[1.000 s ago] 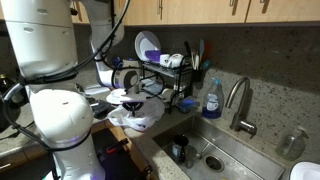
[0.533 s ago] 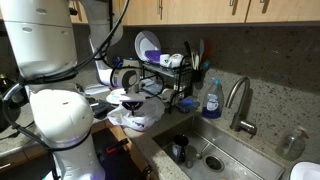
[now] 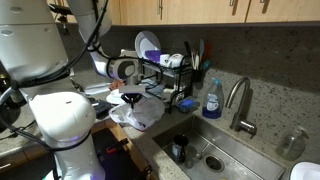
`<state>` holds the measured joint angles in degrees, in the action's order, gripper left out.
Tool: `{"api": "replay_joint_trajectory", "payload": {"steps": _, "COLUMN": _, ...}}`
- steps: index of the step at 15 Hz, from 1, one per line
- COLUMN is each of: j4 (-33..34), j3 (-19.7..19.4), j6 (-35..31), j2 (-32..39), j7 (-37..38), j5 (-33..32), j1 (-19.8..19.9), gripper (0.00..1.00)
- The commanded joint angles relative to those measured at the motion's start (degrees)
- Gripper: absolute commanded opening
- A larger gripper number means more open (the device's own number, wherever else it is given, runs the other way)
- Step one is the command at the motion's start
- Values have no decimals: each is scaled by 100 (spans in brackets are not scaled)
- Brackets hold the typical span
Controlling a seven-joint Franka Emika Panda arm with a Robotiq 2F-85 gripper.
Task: Take the white object out of the plastic bag and put it on the gray plate
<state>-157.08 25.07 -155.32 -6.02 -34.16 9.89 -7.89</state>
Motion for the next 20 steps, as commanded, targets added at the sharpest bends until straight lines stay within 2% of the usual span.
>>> {"api": "replay_joint_trajectory", "payload": {"steps": 1, "j4": 91, "j3": -777, "j6": 914, "j2": -632, "j7": -646, "j5": 557, "j1": -795, "gripper": 1}}
{"api": "replay_joint_trajectory", "payload": {"steps": 5, "j4": 281, "j3": -1381, "j6": 2050, "j2": -1043, "j7": -1278, "j5": 1022, "j1": -1268, "gripper": 1}}
{"api": "replay_joint_trajectory", "payload": {"steps": 7, "j4": 350, "j3": -1510, "j6": 2481, "j2": -1233, "j7": -1461, "j5": 1112, "j1": -1403, "gripper": 1}}
{"api": "replay_joint_trajectory", "payload": {"steps": 9, "j4": 439, "j3": -1553, "j6": 2635, "j2": -1239, "j7": -1730, "j5": 1281, "j1": -1577, "gripper": 1}}
{"api": "replay_joint_trajectory", "payload": {"steps": 13, "j4": 611, "j3": -1475, "j6": 2434, "j2": -1031, "j7": -2723, "j5": 2111, "j1": -2093, "gripper": 1}}
{"api": "replay_joint_trajectory", "payload": {"steps": 16, "j4": 801, "j3": -1275, "j6": 2446, "j2": -792, "j7": -3460, "j5": 2759, "j1": -2411, "gripper": 1}}
{"api": "replay_joint_trajectory", "payload": {"steps": 20, "j4": 1100, "j3": -989, "j6": 2472, "j2": -338, "j7": -4209, "j5": 3252, "j1": -2524, "gripper": 1}}
